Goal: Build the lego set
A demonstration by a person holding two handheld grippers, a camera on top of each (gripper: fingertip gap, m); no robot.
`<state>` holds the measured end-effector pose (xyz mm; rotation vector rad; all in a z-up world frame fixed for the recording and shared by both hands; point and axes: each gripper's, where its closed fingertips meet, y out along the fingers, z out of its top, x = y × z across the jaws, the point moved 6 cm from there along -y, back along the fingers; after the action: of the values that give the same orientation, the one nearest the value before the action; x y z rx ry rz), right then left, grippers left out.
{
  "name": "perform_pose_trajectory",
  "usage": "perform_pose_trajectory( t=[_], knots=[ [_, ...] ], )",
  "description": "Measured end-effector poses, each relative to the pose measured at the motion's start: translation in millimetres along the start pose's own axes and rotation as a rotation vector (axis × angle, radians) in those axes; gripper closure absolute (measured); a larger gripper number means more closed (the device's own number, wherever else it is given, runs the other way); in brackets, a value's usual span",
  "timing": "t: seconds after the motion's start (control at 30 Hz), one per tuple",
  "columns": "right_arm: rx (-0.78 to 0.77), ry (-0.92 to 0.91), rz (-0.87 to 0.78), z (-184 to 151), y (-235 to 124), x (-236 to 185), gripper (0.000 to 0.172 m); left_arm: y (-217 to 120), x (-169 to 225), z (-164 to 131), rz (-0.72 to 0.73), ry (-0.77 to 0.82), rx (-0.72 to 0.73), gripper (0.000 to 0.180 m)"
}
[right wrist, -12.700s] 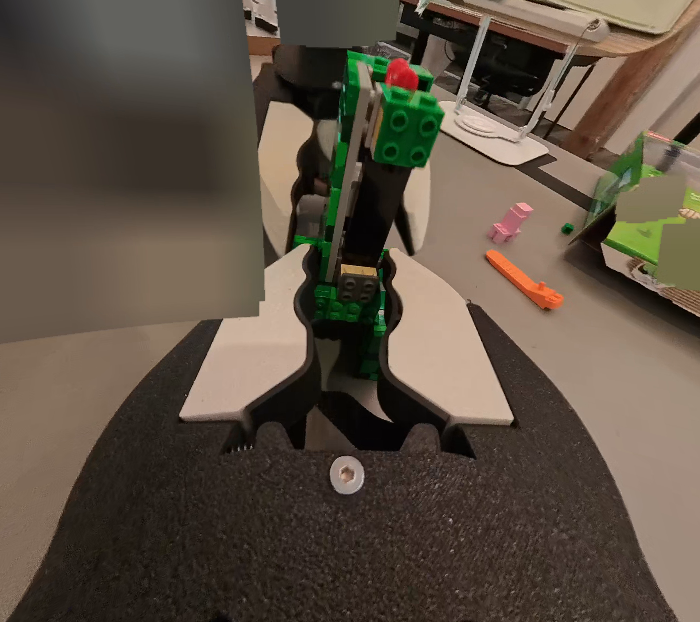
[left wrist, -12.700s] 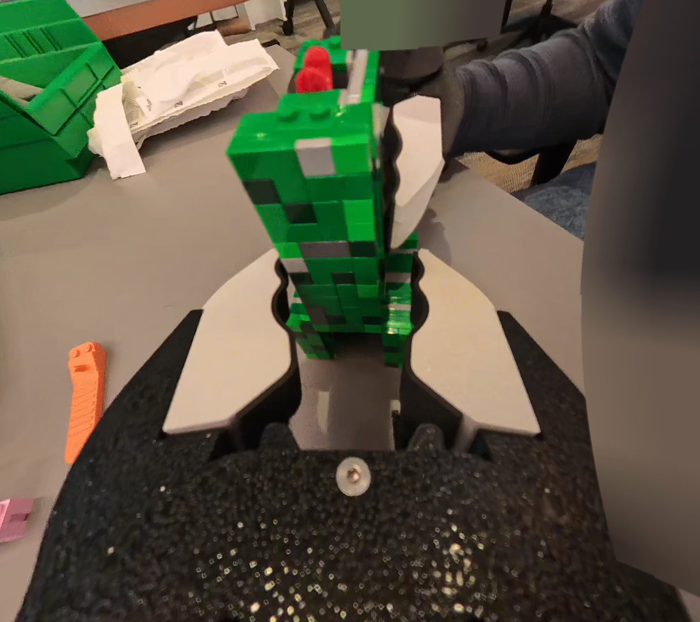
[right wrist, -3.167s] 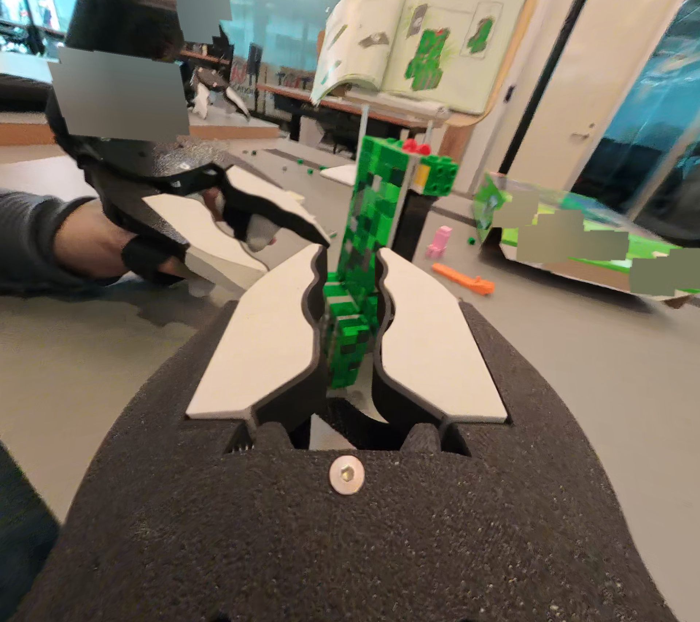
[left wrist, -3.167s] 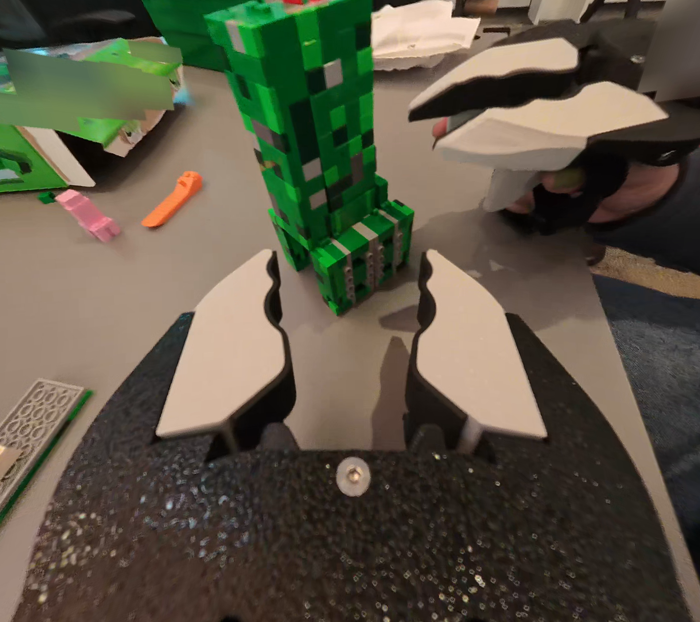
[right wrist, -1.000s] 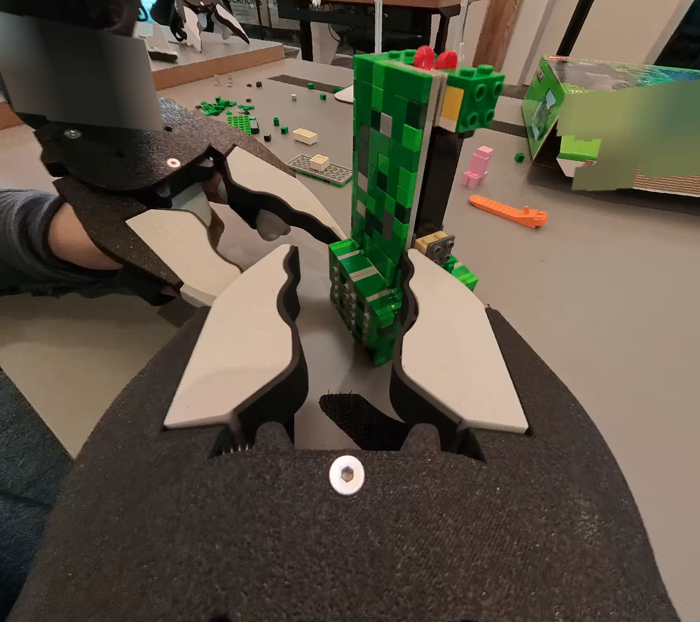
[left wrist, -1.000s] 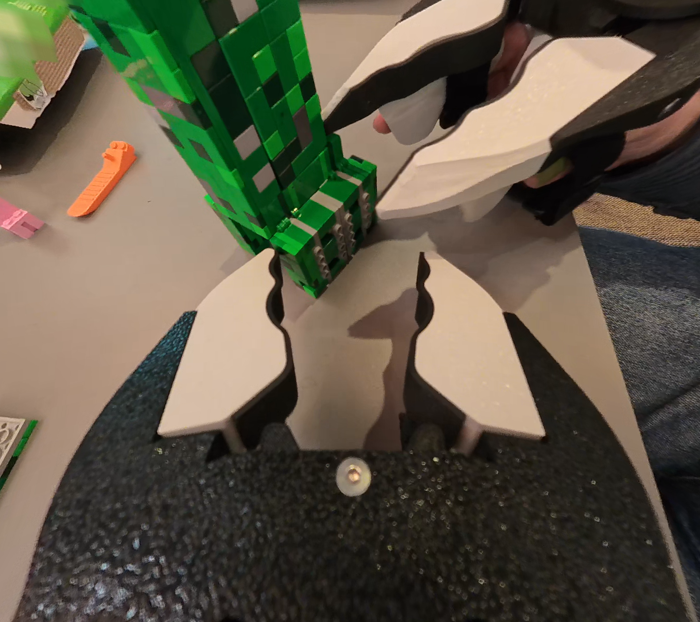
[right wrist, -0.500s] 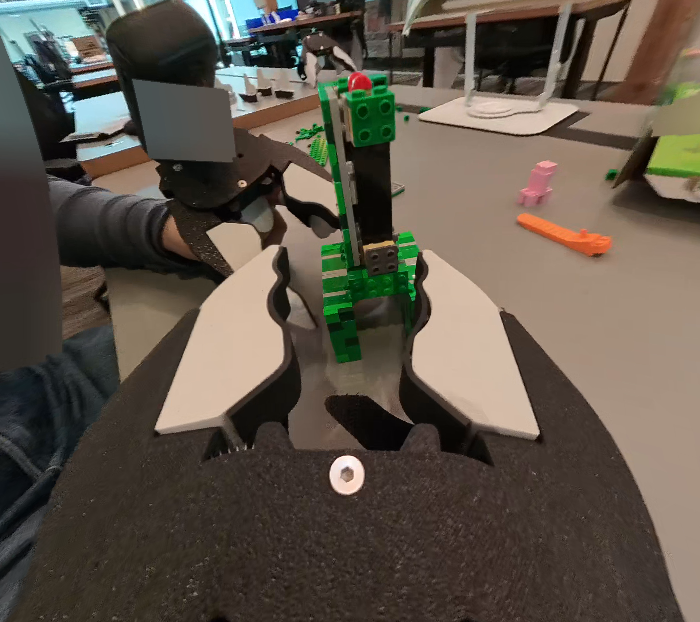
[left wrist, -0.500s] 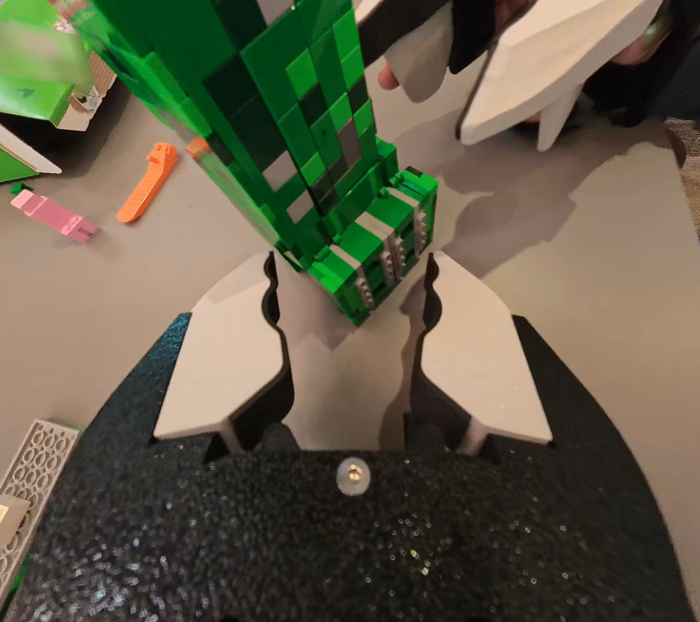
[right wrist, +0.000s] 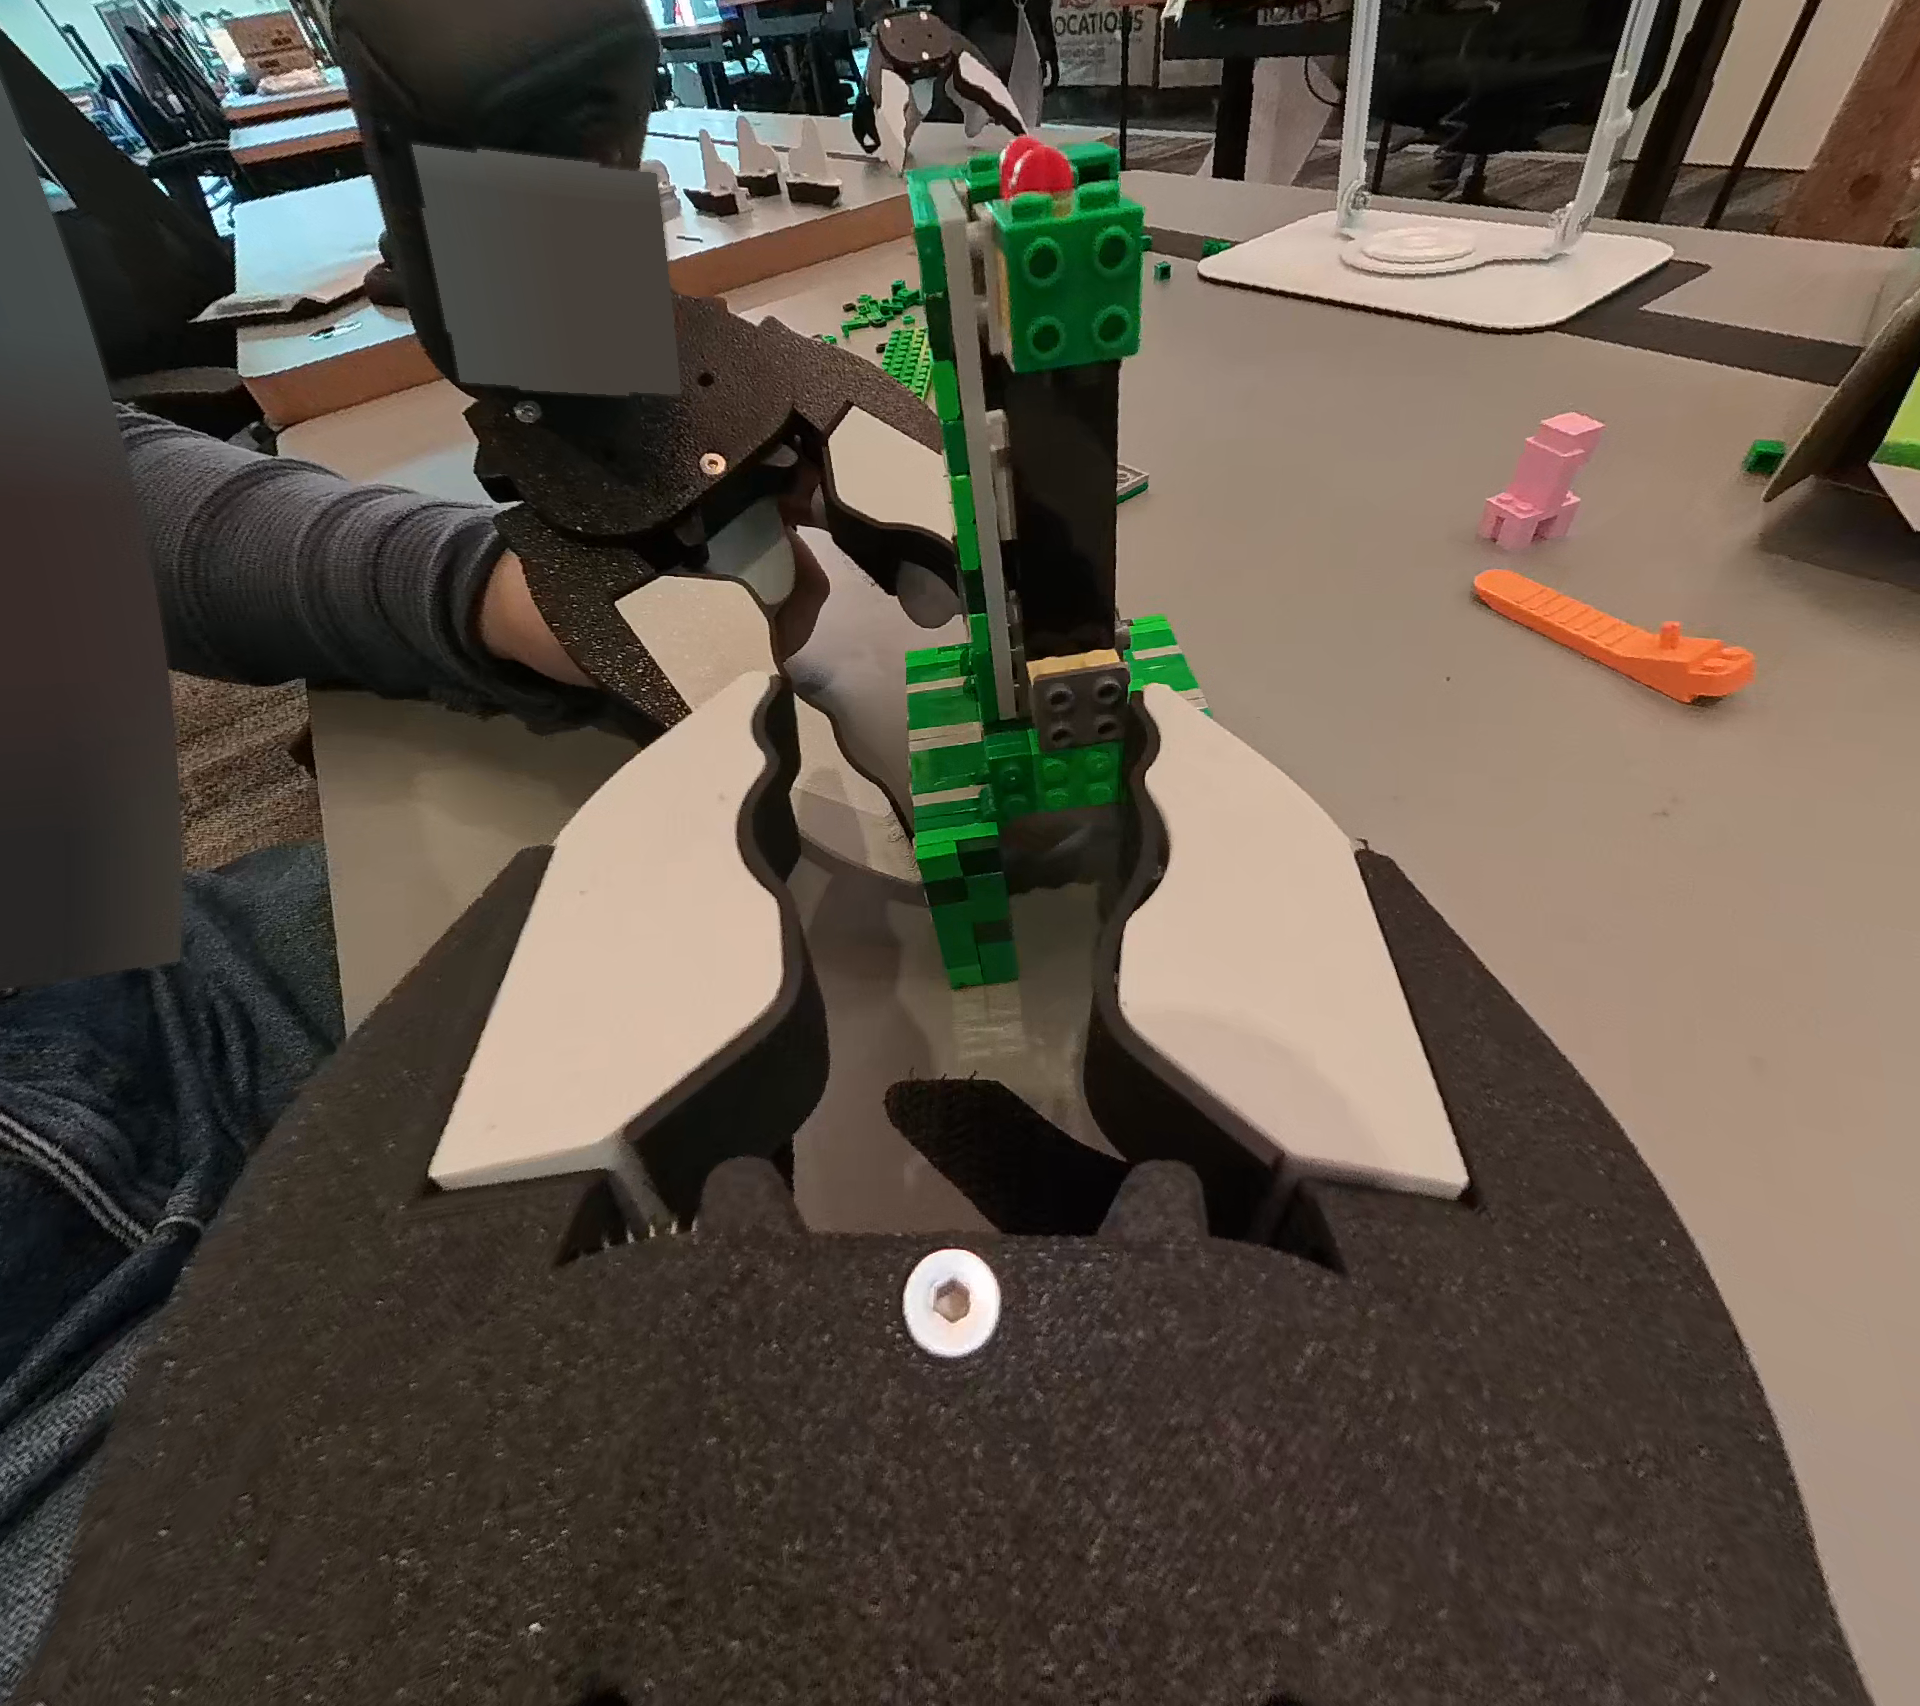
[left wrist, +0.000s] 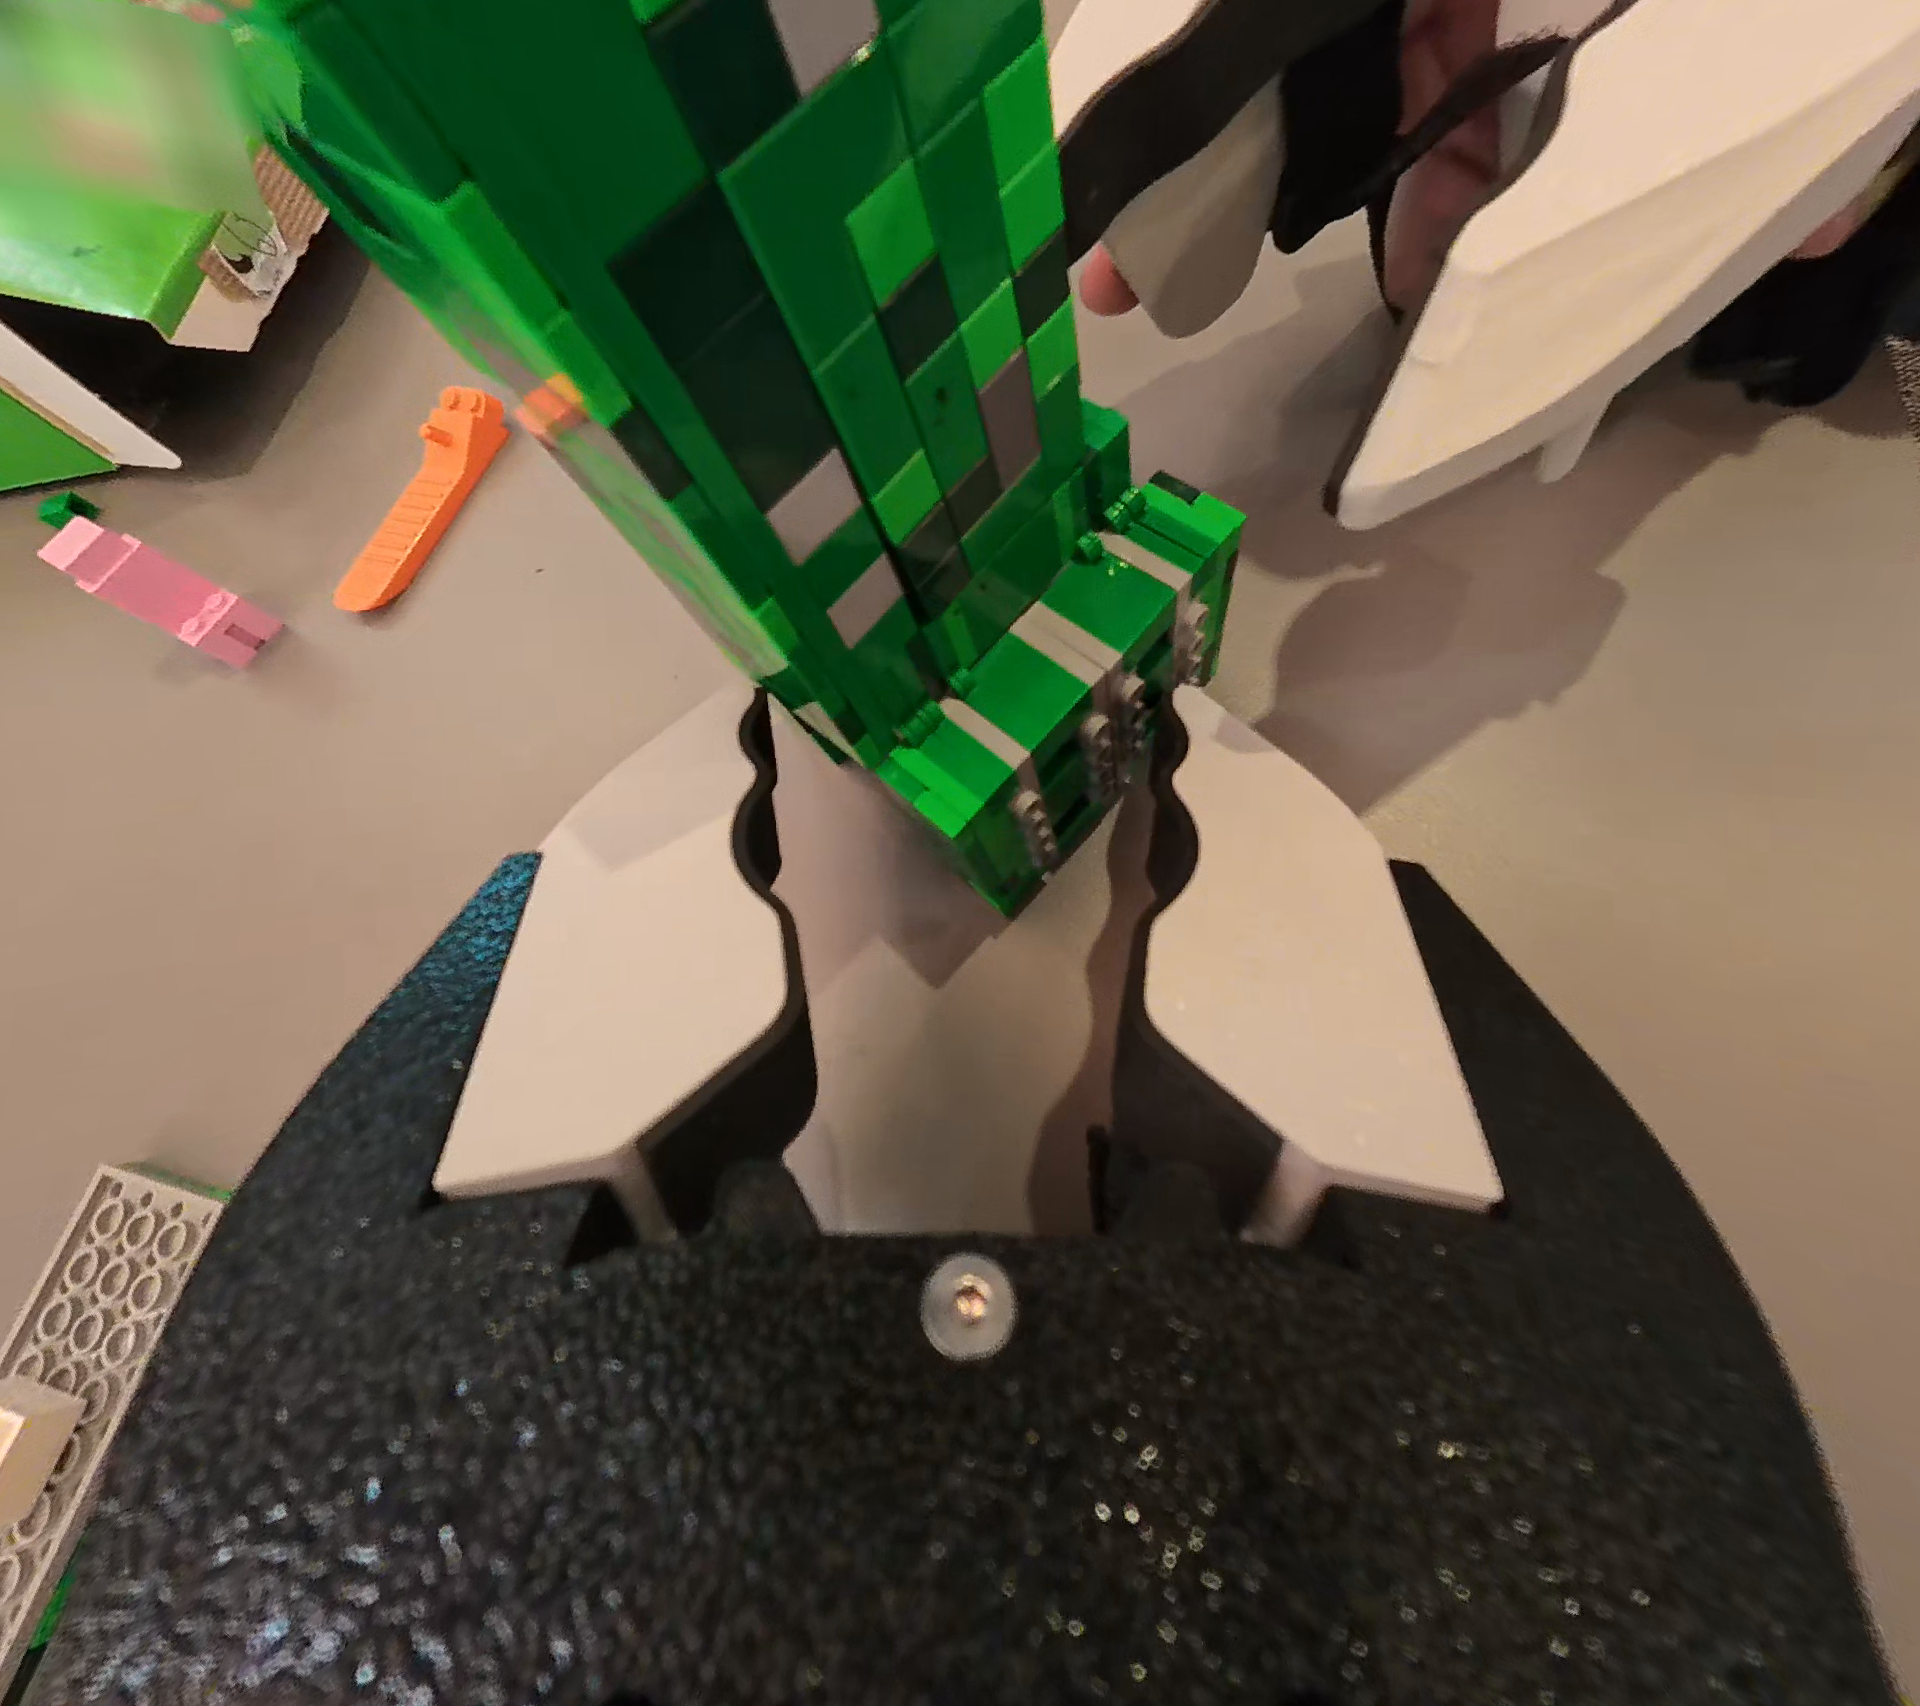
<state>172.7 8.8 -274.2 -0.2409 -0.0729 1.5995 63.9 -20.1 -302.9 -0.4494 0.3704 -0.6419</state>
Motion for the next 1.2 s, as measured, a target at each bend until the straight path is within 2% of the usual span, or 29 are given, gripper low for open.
perform_pose_trajectory(
  t=[0.4, 0.63, 0.83, 1.2],
  knots=[
    [-0.012, 0.007, -0.02, -1.3, 0.3, 1.3, 0.115, 1.2, 0.2, 0.2, -0.003, -0.007, -0.004, 0.111],
    [0.042, -0.017, -0.054, 0.2, -7.3, 2.1, 0.105, -8.8, 2.1, -2.5, -0.032, -0.019, 0.023, 0.111],
    [-0.144, -0.005, -0.027, -10.1, -5.3, 9.6, 0.096, -34.8, -5.2, -2.1, -0.047, -0.042, 0.124, 0.109],
    [-0.197, -0.033, -0.008, -15.3, -4.1, 0.7, 0.096, -51.7, -16.4, -4.1, -0.056, -0.055, 0.194, 0.102]
  ],
)
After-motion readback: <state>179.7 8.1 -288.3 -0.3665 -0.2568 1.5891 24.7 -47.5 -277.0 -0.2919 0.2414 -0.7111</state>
